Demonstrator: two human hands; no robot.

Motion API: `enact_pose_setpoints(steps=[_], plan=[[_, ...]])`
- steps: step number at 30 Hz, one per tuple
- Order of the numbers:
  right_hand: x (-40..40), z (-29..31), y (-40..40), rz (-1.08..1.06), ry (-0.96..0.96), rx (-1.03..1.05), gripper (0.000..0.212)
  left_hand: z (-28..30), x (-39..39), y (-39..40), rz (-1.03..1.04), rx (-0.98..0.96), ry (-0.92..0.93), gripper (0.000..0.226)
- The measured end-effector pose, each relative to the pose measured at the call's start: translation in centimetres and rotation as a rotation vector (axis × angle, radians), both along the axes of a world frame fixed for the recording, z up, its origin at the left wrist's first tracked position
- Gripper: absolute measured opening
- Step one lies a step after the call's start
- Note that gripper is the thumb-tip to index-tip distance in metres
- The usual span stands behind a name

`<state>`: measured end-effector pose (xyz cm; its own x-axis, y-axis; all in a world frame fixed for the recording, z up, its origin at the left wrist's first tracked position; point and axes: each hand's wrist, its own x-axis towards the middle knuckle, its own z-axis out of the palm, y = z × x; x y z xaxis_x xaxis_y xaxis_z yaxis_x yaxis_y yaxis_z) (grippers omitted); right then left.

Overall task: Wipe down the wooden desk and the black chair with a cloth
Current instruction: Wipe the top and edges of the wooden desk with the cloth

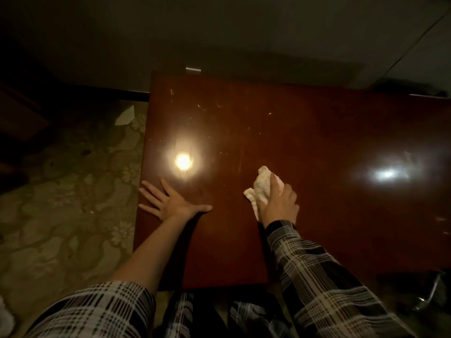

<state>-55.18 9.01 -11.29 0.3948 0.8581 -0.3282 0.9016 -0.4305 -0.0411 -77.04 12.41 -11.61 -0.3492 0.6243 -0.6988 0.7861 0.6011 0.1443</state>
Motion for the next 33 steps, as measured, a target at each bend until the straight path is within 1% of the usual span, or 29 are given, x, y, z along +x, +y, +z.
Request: enact_pose_setpoints(steps=[2,4,6,8,10,13,15,16,17,18,19,20,21,23,25,28,30,33], plan=[[1.6,0.1,1.2,-0.085,0.088,0.054,0.07,-0.1,-0.3,0.6,0.013,-0.042,-0.003,0.165],[2.8,0.0,2.7,-0.242,0.152,0.091,0.064,-0.3,-0.4,1.1,0.003,-0.089,-0.011,0.168],[2.5,-0.2,4.4,-0.366,0.152,0.085,0.061,-0.4,-0.5,1.7,0.009,-0.152,-0.015,0.17],[0.6,-0.4,5.7,-0.396,0.113,0.07,0.057,-0.4,-0.5,2.1,0.02,-0.188,-0.018,0.171],[-2.1,-0.5,6.4,-0.325,0.091,0.055,0.053,-0.4,-0.4,2.1,0.018,-0.187,-0.031,0.171],[-7.2,-0.3,5.8,-0.045,0.123,0.022,0.053,-0.5,-0.6,1.8,0.003,-0.167,-0.057,0.167],[-9.6,0.0,4.9,0.177,0.209,-0.019,0.054,-0.5,-0.9,1.3,-0.007,-0.126,-0.098,0.156],[-9.8,0.2,4.6,0.258,0.271,-0.048,0.053,-0.7,-1.1,0.9,-0.009,-0.076,-0.119,0.146],[-9.3,0.3,4.6,0.285,0.348,-0.066,0.052,-0.9,-1.4,0.4,-0.009,-0.005,-0.123,0.133],[-8.4,0.5,4.8,0.246,0.431,-0.059,0.05,-1.2,-1.7,-0.2,-0.004,0.078,-0.108,0.12],[-7.0,0.6,5.0,0.157,0.486,-0.011,0.049,-1.5,-1.9,-0.8,0.006,0.173,-0.082,0.108],[-5.4,0.6,5.2,0.056,0.485,0.058,0.049,-1.8,-2.1,-1.5,0.028,0.28,-0.058,0.099],[-3.9,0.7,5.1,-0.035,0.431,0.114,0.049,-2.2,-2.3,-2.1,0.058,0.38,-0.044,0.091],[-1.8,0.7,3.8,-0.127,0.26,0.098,0.05,-2.5,-2.5,-3.1,0.137,0.511,-0.026,0.08],[-1.6,0.4,2.1,-0.108,0.152,0.042,0.052,-2.8,-2.8,-3.8,0.247,0.538,0.022,0.073],[-4.4,-0.1,-0.5,-0.03,0.132,0.007,0.055,-3.1,-3.7,-5.0,0.422,0.505,0.007,0.062],[-7.6,0.0,-2.6,0.021,0.177,-0.02,0.057,-3.1,-4.4,-5.8,0.433,0.518,-0.053,0.054],[-12.8,0.4,-5.2,0.136,0.23,-0.058,0.058,-2.1,-5.8,-6.1,0.488,0.561,-0.227,0.045]])
